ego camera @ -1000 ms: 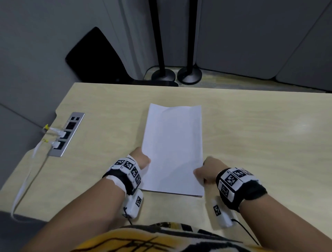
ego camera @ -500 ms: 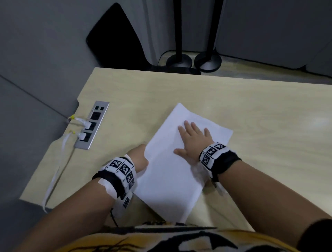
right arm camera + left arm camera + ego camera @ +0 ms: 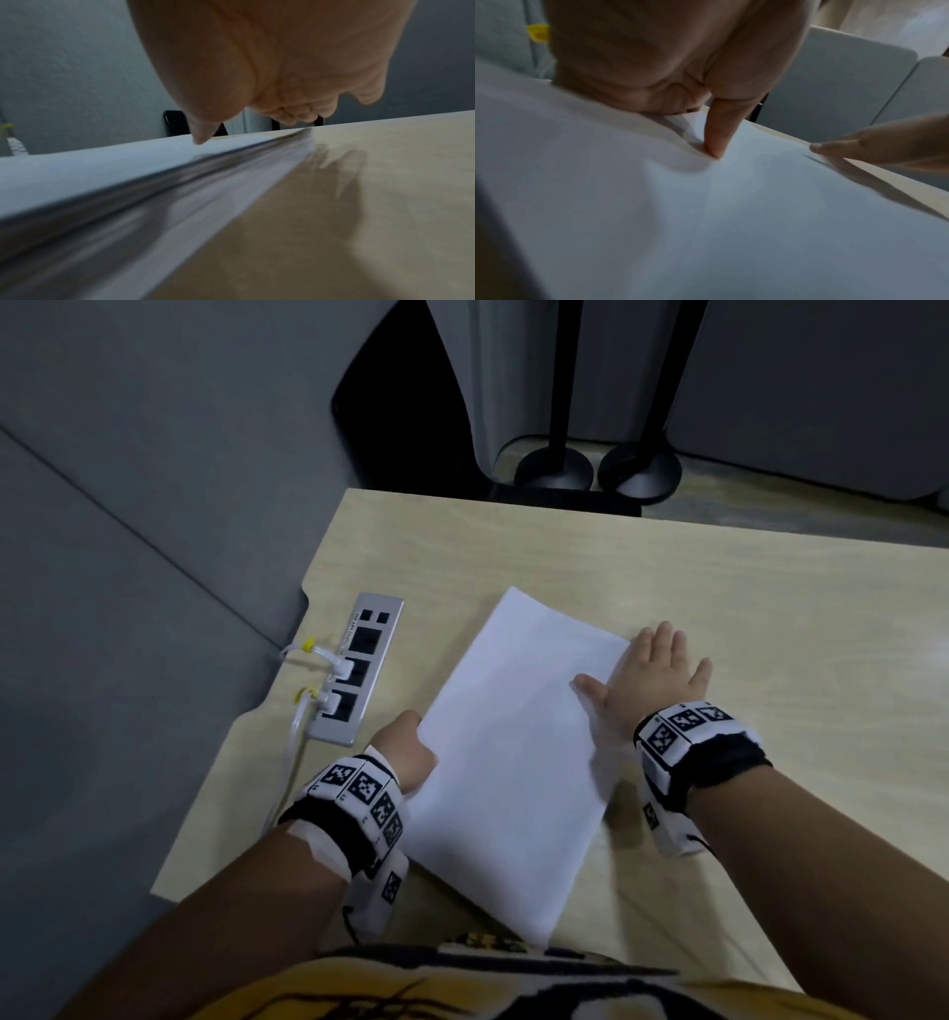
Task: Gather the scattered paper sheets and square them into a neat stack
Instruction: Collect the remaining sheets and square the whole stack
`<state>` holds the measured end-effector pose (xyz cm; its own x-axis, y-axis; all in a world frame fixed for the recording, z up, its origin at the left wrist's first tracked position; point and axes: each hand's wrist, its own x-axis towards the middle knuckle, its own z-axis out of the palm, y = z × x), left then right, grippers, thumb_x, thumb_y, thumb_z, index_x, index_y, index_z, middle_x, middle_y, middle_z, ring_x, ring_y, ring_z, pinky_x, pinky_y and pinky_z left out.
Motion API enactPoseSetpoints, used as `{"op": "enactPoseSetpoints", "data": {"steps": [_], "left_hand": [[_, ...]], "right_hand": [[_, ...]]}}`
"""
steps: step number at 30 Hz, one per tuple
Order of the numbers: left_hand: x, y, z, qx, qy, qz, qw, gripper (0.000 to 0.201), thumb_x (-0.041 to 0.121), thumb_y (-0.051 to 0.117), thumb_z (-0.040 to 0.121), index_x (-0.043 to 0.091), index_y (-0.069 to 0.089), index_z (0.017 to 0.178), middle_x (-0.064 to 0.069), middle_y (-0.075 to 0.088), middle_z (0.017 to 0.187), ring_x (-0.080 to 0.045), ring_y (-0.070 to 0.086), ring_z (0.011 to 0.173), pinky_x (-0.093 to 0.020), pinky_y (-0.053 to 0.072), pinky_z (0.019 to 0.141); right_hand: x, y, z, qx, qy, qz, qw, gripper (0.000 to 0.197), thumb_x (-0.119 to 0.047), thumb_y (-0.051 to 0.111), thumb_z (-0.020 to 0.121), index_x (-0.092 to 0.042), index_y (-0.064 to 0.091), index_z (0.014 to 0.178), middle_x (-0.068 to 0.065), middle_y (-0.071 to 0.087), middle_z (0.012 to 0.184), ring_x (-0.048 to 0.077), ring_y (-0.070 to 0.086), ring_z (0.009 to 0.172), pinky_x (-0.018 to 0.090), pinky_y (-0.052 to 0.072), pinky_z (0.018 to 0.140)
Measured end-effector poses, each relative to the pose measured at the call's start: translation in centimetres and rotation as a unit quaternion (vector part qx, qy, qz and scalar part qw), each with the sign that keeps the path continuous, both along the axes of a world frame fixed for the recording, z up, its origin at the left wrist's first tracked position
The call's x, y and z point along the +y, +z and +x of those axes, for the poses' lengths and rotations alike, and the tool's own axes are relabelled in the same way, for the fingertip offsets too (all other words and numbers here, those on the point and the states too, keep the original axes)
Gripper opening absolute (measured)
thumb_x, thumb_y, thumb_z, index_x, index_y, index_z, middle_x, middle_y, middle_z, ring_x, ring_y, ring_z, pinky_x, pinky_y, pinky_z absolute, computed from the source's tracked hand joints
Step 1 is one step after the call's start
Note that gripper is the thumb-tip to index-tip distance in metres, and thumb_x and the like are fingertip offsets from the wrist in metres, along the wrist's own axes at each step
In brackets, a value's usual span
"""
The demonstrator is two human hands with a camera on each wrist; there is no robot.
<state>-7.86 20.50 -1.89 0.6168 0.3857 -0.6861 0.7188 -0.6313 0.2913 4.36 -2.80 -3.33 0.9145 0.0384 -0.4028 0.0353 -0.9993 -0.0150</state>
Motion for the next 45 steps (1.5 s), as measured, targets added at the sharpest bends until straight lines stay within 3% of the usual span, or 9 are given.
{"op": "enactPoseSetpoints", "data": {"steps": [3,6,10,12,17,28,32,37,45], "left_hand": [[1.5,-0.1,0.0,0.001,0.034,0.010,0.999,0.034,0.012,0.049,0.091,0.009,0.042,0.124,-0.010,0.056,0.116,-0.027,0.052,0.096,-0.032,0.042,0.082],[2.2,-0.3,0.2,0.004,0.052,0.010,0.999,0.037,0.010,0.046,0.092,0.006,0.038,0.128,-0.013,0.055,0.119,-0.031,0.054,0.104,-0.034,0.043,0.087],[2.2,-0.6,0.3,-0.003,0.066,0.020,0.998,0.036,0.007,0.045,0.092,0.004,0.038,0.127,-0.017,0.054,0.125,-0.034,0.054,0.112,-0.035,0.043,0.085],[2.0,-0.6,0.3,-0.002,0.072,0.029,0.997,0.038,0.004,0.043,0.092,0.002,0.036,0.129,-0.018,0.053,0.126,-0.034,0.054,0.112,-0.033,0.041,0.081],[0.9,-0.6,0.2,0.004,0.055,0.089,0.994,0.046,0.005,0.048,0.089,-0.001,0.033,0.133,-0.019,0.042,0.136,-0.035,0.050,0.121,-0.039,0.045,0.099],[0.8,-0.4,0.7,0.009,0.052,0.115,0.992,0.054,0.025,0.049,0.089,0.004,0.035,0.137,-0.016,0.035,0.141,-0.035,0.042,0.126,-0.039,0.042,0.096],[1.0,0.1,1.0,0.012,0.077,0.091,0.993,0.055,0.023,0.049,0.088,0.004,0.036,0.137,-0.016,0.034,0.141,-0.036,0.044,0.126,-0.037,0.042,0.094],[1.6,0.5,1.3,0.020,0.075,0.063,0.995,0.055,0.025,0.048,0.088,0.003,0.037,0.137,-0.018,0.037,0.140,-0.034,0.050,0.118,-0.033,0.040,0.079],[0.4,1.1,0.6,0.019,0.089,0.062,0.994,0.067,0.032,0.051,0.082,0.003,0.033,0.140,-0.018,0.036,0.139,-0.034,0.051,0.114,-0.037,0.047,0.089]], "right_hand": [[1.7,0.2,-1.3,-0.055,-0.063,0.070,0.994,0.104,-0.070,0.048,0.082,-0.006,0.007,0.152,0.011,0.005,0.161,0.029,0.009,0.147,0.047,0.018,0.116],[3.6,0.5,-2.4,-0.045,-0.126,0.141,0.981,0.087,-0.059,0.060,0.082,-0.002,0.030,0.140,0.015,0.035,0.141,0.035,0.039,0.127,0.044,0.040,0.097],[5.4,0.9,-3.0,0.040,-0.143,0.158,0.976,0.067,-0.050,0.059,0.087,0.001,0.043,0.128,0.017,0.042,0.131,0.037,0.052,0.115,0.041,0.045,0.090],[5.8,1.1,-3.0,0.058,-0.141,0.157,0.976,0.058,-0.042,0.057,0.090,0.002,0.045,0.126,0.017,0.042,0.129,0.037,0.054,0.112,0.038,0.045,0.086],[5.9,1.4,-2.7,0.086,-0.132,0.165,0.974,0.040,-0.026,0.048,0.090,0.001,0.050,0.120,0.017,0.042,0.125,0.035,0.056,0.103,0.035,0.044,0.079],[6.0,1.7,-3.9,0.116,-0.157,0.161,0.967,0.046,-0.037,0.054,0.089,0.000,0.059,0.115,0.016,0.048,0.124,0.034,0.061,0.099,0.036,0.051,0.082],[5.7,2.2,-3.9,0.128,-0.147,0.169,0.966,0.044,-0.040,0.052,0.089,-0.002,0.061,0.109,0.016,0.054,0.119,0.029,0.059,0.085,0.031,0.045,0.069],[5.1,2.7,-3.9,0.151,-0.122,0.173,0.966,0.040,-0.046,0.049,0.090,-0.006,0.058,0.088,0.012,0.065,0.103,0.028,0.061,0.094,0.028,0.043,0.065],[4.6,3.6,-5.6,0.153,-0.095,0.168,0.969,0.043,-0.037,0.050,0.092,-0.010,0.044,0.059,0.001,0.046,0.059,0.015,0.043,0.052,0.024,0.031,0.047]]}}
